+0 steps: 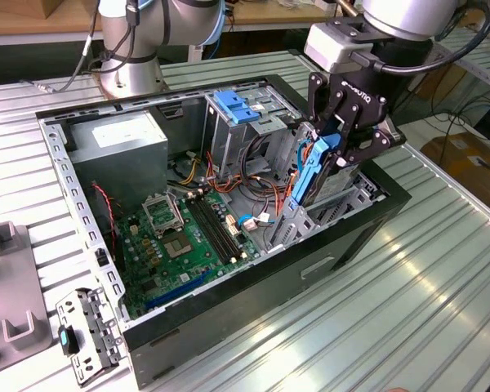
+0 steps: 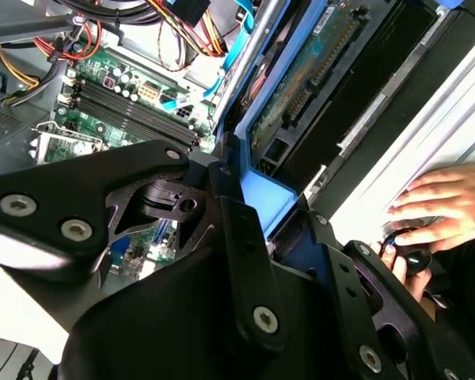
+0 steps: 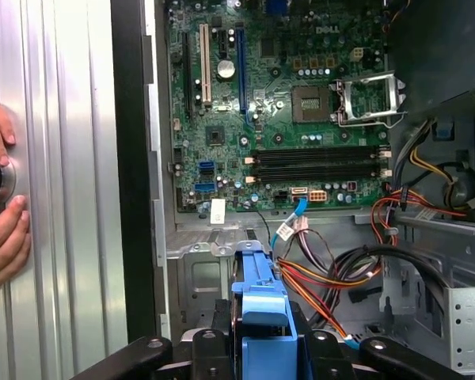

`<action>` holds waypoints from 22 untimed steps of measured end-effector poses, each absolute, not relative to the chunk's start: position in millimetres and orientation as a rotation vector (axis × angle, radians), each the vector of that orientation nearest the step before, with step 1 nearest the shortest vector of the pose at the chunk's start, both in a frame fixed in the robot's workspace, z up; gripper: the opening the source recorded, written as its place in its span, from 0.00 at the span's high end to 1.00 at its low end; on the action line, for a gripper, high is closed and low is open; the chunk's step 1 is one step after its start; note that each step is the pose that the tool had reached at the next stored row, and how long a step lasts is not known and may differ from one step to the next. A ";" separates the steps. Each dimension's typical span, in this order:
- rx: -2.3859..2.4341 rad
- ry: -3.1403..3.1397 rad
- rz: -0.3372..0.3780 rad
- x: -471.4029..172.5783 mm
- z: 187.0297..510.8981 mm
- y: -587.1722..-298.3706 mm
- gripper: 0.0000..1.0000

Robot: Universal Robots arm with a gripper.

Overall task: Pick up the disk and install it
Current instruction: 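Insert the disk into the insertion slot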

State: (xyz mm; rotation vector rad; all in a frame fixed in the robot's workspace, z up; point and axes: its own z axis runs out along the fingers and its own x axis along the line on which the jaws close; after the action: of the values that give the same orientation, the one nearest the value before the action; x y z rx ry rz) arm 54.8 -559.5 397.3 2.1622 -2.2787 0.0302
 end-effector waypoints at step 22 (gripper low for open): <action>2.162 -2.279 0.030 55.1 375.8 -559.6 0.57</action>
State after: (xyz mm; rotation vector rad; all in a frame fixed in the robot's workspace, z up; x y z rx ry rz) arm 55.1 -559.6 375.8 2.1619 -2.2785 0.0299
